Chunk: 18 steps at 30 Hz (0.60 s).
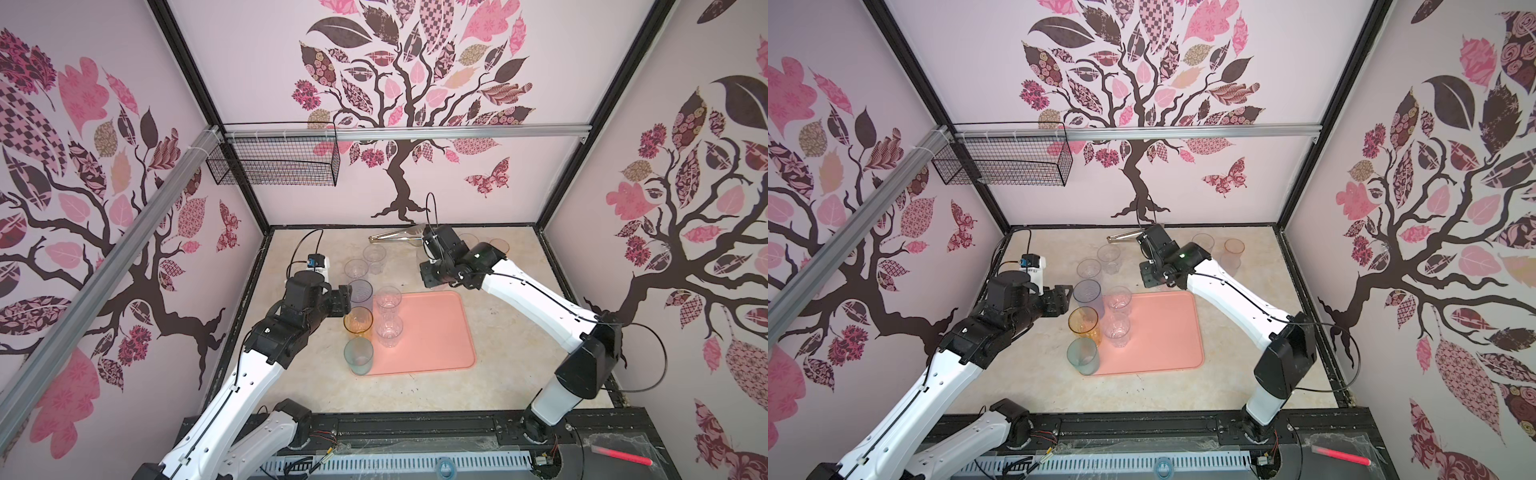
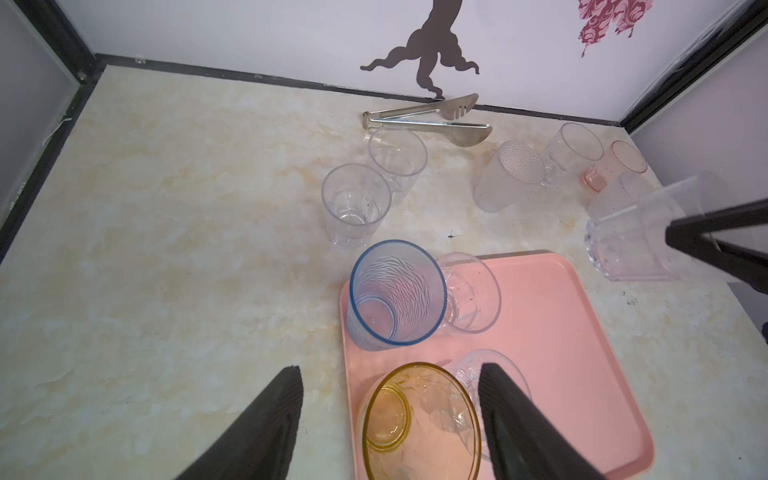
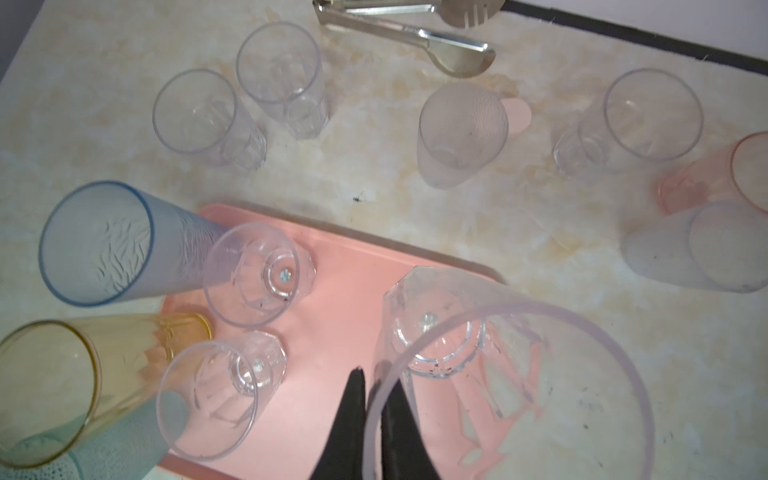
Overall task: Place the glasses into the tray
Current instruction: 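Carry the clear glass with the right gripper to the tray edge nearest the robot, then lower the clear glass beside the teal glass and open the right gripper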
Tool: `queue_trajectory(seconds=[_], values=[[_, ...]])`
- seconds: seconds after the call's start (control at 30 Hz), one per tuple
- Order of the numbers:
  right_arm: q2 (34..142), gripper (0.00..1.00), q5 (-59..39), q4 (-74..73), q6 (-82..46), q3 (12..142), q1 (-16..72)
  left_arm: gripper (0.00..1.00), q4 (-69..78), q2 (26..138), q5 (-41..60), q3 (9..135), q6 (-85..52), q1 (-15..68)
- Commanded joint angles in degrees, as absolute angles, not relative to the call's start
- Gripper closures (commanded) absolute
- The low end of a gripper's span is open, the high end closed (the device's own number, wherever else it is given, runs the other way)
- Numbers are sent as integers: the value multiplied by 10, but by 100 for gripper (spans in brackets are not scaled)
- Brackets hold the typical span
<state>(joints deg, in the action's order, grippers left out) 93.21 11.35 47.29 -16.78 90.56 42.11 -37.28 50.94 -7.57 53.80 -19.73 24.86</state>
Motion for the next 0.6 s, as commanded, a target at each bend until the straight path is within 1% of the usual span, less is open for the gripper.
queue_trajectory(seconds=[0.0, 0.17, 0.3, 0.47, 0.57], values=[[873, 100, 125, 477, -195, 851, 464, 29, -394, 488, -92, 500, -214, 250], [839, 100, 111, 455, -232, 749, 553, 29, -389, 478, -108, 480, -218, 248], [847, 100, 104, 424, -247, 699, 618, 28, -376, 483, -106, 468, -225, 242], [898, 100, 65, 419, -229, 710, 642, 28, -367, 480, -82, 447, -233, 213], [937, 100, 71, 437, -207, 736, 654, 28, -365, 472, -69, 432, -233, 186]])
